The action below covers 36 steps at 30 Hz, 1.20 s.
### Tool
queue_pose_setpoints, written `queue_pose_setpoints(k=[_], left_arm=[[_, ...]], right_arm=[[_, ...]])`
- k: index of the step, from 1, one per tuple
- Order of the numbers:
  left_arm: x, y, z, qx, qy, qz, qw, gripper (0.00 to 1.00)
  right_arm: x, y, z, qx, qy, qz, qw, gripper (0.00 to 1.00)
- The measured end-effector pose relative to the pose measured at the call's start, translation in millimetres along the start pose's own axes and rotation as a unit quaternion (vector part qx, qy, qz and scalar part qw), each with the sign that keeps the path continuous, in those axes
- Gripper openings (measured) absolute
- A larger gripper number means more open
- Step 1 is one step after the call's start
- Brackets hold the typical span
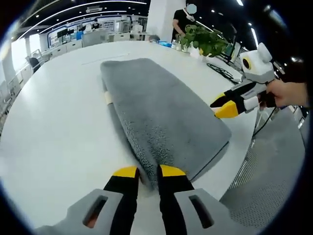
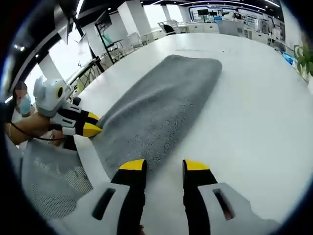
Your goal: Fold the towel on the table until its edges align and the towel forms a compact rectangular stack.
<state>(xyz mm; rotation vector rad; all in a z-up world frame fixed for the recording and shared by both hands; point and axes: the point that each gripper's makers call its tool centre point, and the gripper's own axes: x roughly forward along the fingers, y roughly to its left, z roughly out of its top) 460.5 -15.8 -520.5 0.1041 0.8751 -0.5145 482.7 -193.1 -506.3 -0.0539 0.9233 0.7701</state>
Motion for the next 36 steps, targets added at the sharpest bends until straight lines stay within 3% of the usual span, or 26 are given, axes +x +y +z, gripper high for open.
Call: queue_pose_setpoints(k=[10,18,19,31,36], left_arm=[[0.1,-3.2,1.2,0.036,-0.002,0.004,0.9993,0.12],[3.3,-0.4,-0.3,0.025,-0.005,-0.007,0.9996,0.11],[-1.1,-6.7,3.7,0.024,-0.006,-0.007,0.9997,0.11],[-0.2,-5.1,3.2,0.018,-0.006,-0.010,0.9998,0.11],[-0.7,-4.8,3.3,-0.002,-0.012,-0.011,0.9999,0.11]], right_arm=[[-3.7,16.2,-5.3,0.011,-0.013,0.010,0.9998,0.26],[1.2,26.0,-17.2,0.027,-0.011,0.019,0.9994,0.25],[1.5,26.2,-17.5,0.029,-0.011,0.019,0.9994,0.24],[9.8,29.1,-16.2,0.038,-0.010,0.022,0.9990,0.13],[8.9,28.6,-14.9,0.071,-0.017,0.018,0.9972,0.03]])
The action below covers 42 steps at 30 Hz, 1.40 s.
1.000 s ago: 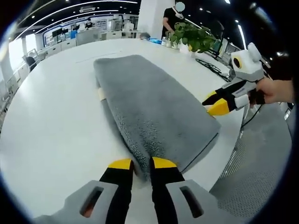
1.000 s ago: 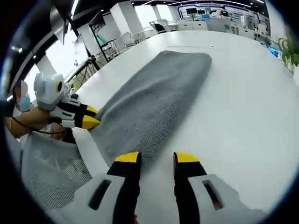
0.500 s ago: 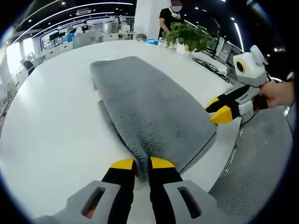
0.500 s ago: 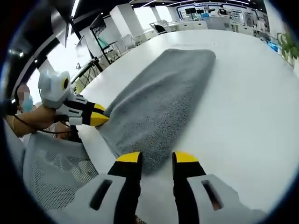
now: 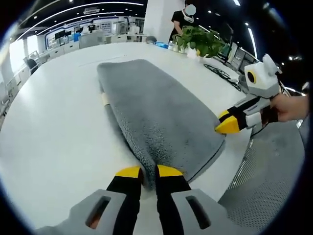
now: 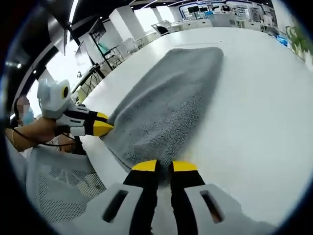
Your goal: Fold the towel on the table until its edges align and the towel forms a compact rectangular stack.
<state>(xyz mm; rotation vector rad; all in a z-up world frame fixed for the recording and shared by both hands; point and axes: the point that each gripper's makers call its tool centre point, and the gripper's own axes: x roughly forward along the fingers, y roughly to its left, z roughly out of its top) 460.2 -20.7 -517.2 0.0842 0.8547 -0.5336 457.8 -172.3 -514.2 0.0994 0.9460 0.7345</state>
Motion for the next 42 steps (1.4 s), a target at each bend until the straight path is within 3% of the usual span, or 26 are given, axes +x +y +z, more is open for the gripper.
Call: queue_pose_setpoints(k=[16,22,24,34,42], left_arm=[[-3.8,-6.7,4.9,-0.042,0.000,-0.021,0.9989,0.06],[-8.7,-6.6,14.4,-0.061,-0.016,-0.038,0.9973,0.06],[-15.7,-18.0,23.1,-0.067,-0.025,-0.045,0.9965,0.05],[-28.7,-29.5,38.2,-0.077,-0.048,-0.061,0.9940,0.05],[-40.0,-38.9,38.9,-0.103,-0.066,-0.081,0.9892,0.05]], right_arm=[[-14.4,1.1,12.2,0.010,-0.012,0.001,0.9999,0.00],[-26.0,4.2,26.8,0.018,-0.028,0.008,0.9994,0.00],[-26.1,2.7,27.3,0.018,-0.031,0.007,0.9993,0.00],[-41.7,5.8,43.3,0.040,-0.053,0.018,0.9977,0.00],[-52.7,16.2,48.2,0.054,-0.067,0.035,0.9956,0.00]])
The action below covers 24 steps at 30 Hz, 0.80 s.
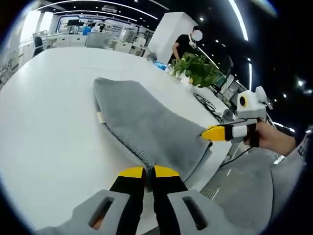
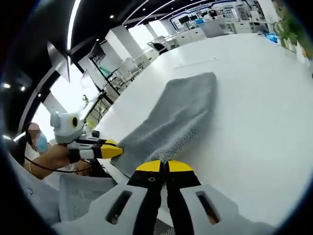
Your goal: Fold the towel on the table until its edges align and the towel forms a compact rectangular stack.
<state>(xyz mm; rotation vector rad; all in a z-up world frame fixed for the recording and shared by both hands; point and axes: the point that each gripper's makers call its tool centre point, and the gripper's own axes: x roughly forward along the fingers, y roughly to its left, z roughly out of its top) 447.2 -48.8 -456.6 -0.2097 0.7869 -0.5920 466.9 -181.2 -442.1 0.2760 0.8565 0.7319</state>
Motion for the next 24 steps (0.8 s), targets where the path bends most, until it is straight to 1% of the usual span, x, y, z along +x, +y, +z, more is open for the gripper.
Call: queue_pose_setpoints(k=[1,4,6,7,11,15,18,21,22,24], left_arm=[[-4.0,-4.3,0.4,-0.004,-0.004,-0.002,1.0000,0.05],[-11.4,-6.1,2.4,-0.028,-0.017,-0.003,0.9995,0.05],[-19.4,-11.3,4.2,-0.035,-0.023,-0.003,0.9991,0.05],[-21.8,-9.5,5.3,-0.040,-0.026,-0.004,0.9989,0.05],[-30.8,-14.8,8.4,-0.054,-0.040,-0.011,0.9977,0.05],[-38.1,-22.0,8.2,-0.057,-0.045,-0.014,0.9972,0.05],[-43.6,-25.9,5.8,-0.066,-0.049,-0.016,0.9965,0.05],[-50.9,-33.4,3.2,-0.070,-0.050,-0.020,0.9961,0.05],[-52.6,-35.0,2.1,-0.070,-0.049,-0.022,0.9961,0.05],[-55.8,-32.8,-0.9,-0.072,-0.049,-0.023,0.9959,0.05]], right_arm=[[-5.3,5.7,1.5,0.003,-0.002,0.004,1.0000,0.00],[-9.0,10.9,0.4,0.012,-0.002,0.013,0.9998,0.00],[-13.0,13.6,0.1,0.010,-0.003,0.015,0.9998,0.00],[-14.7,14.2,0.1,0.011,-0.004,0.016,0.9998,0.00],[-25.9,20.2,-1.7,0.019,-0.010,0.019,0.9996,0.00],[-31.6,20.1,-3.9,0.027,-0.014,0.023,0.9993,0.00],[-39.5,28.1,-7.0,0.032,-0.017,0.025,0.9990,0.00],[-43.7,30.6,-10.6,0.042,-0.019,0.030,0.9985,0.00],[-47.5,36.7,-12.5,0.044,-0.018,0.031,0.9984,0.00],[-49.9,38.2,-15.1,0.047,-0.017,0.033,0.9982,0.00]])
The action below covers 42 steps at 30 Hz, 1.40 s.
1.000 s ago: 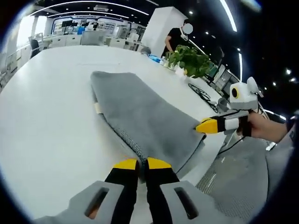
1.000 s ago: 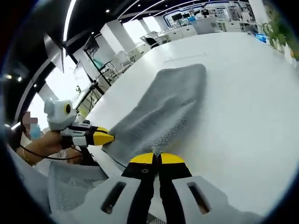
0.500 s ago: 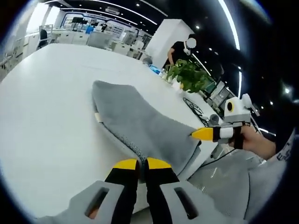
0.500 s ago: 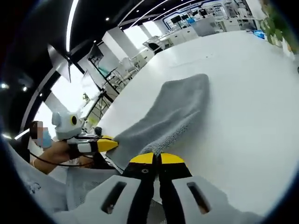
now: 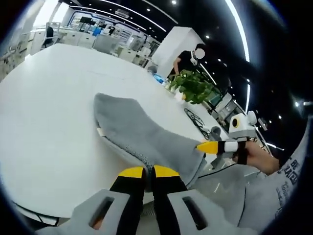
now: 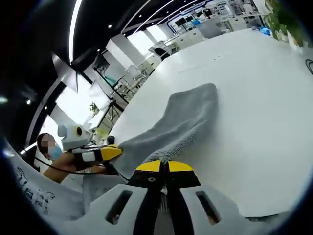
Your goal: Fold the towel on the table until its edges align and the towel forms a compact rectangular stack.
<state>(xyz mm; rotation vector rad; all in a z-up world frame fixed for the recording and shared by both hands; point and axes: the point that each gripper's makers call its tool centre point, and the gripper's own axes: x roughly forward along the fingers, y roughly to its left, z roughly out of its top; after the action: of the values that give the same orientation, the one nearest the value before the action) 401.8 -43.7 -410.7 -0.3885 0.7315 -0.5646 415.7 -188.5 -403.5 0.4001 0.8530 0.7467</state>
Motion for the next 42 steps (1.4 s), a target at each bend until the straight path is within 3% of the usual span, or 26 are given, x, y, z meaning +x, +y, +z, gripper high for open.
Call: queue_pose_setpoints(k=[6,13,26,42], left_arm=[[-10.9,-14.5,-4.4,-0.028,-0.011,-0.009,0.9995,0.05],[-16.8,-13.5,4.2,-0.051,-0.030,-0.015,0.9981,0.05],[-8.3,-7.8,47.8,-0.064,-0.074,-0.026,0.9948,0.06],[24.7,11.6,90.2,-0.115,-0.116,-0.034,0.9860,0.06]], right_arm=[[-7.7,4.5,-7.8,0.015,0.005,0.006,0.9999,0.00],[-12.9,15.0,-2.3,0.014,0.007,0.013,0.9998,0.00],[-5.0,14.3,37.8,0.046,-0.020,0.033,0.9982,0.00],[24.8,-2.4,93.0,0.064,-0.048,0.039,0.9961,0.00]])
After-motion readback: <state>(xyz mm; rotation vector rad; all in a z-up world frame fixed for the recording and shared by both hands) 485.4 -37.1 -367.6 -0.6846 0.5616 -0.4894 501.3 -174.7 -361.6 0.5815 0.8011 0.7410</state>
